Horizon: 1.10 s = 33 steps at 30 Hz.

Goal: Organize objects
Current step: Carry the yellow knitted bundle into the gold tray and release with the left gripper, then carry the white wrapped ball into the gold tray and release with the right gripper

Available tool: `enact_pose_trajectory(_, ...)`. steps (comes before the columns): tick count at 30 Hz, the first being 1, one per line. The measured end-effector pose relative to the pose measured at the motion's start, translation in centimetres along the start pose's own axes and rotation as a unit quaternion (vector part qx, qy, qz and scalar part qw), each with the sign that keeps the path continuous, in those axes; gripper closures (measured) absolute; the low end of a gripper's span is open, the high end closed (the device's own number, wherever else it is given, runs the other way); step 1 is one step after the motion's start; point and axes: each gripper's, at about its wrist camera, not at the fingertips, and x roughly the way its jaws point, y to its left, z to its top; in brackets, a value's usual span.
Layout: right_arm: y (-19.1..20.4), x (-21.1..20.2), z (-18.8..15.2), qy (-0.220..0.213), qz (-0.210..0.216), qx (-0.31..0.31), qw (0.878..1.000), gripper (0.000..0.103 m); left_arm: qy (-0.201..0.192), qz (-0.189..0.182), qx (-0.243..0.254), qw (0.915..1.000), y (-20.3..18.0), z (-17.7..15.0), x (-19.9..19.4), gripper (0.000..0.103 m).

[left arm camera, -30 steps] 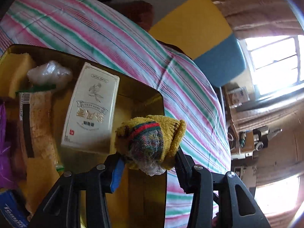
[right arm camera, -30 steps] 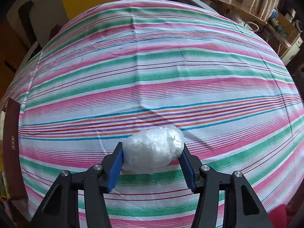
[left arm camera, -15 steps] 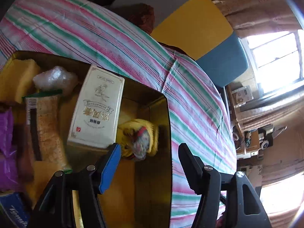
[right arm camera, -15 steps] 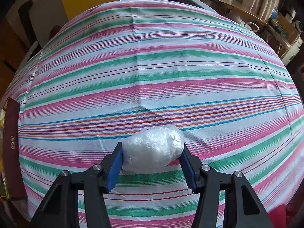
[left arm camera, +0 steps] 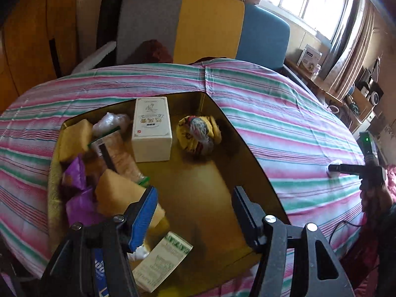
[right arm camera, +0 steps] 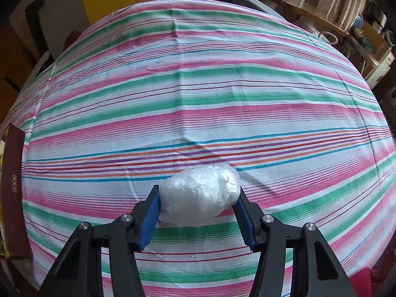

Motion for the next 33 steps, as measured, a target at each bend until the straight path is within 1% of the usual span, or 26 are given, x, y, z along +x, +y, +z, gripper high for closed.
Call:
enact_pose_trajectory(7,0.6,0.0,0.0,-0.009,-0.021,-0.023,0.999,0.046,-0.022,0.017,0.014,0.9995,0.4,-1.6,-2.1,0.041)
enact_pose_trajectory(14,1.7,-0.2,-0.5,-0.008,-0.043,-0.043,0.998,0.047,-0.032,0.009,0.007,0.9994,1.0,-2.4,-3.3,0.041)
enact_pose_trajectory(18,3.0,-1.1,-0.9,-0.004,-0.054,-0.048,0.997,0.048,-0.036,0.004,-0.001,0.9993,1.5,-2.6,-3.6,0.041)
enact_pose_trajectory(21,5.0,-3.2,-1.3,-0.027,-0.035,-0.063,0.997,0.048,-0.036,0.003,-0.003,0.9993,1.6,-2.7,-3.6,0.041)
enact_pose_trajectory(26,9.8,-7.1,-2.0,-0.071,0.011,-0.102,0.992,0.048,-0.037,-0.006,-0.006,0.9993,1.6,-2.9,-3.7,0.041)
enact_pose_trajectory(30,14.9,-10.3,-3.0,-0.104,0.062,-0.144,0.982,0.048,-0.040,-0.009,-0.011,0.9991,1.9,-3.1,-3.9,0.041)
enact_pose_trajectory(33,19.4,-12.6,-4.3,-0.121,0.106,-0.184,0.970,0.048,-0.040,-0.012,-0.020,0.9989,2.4,-3.1,-4.1,0.041)
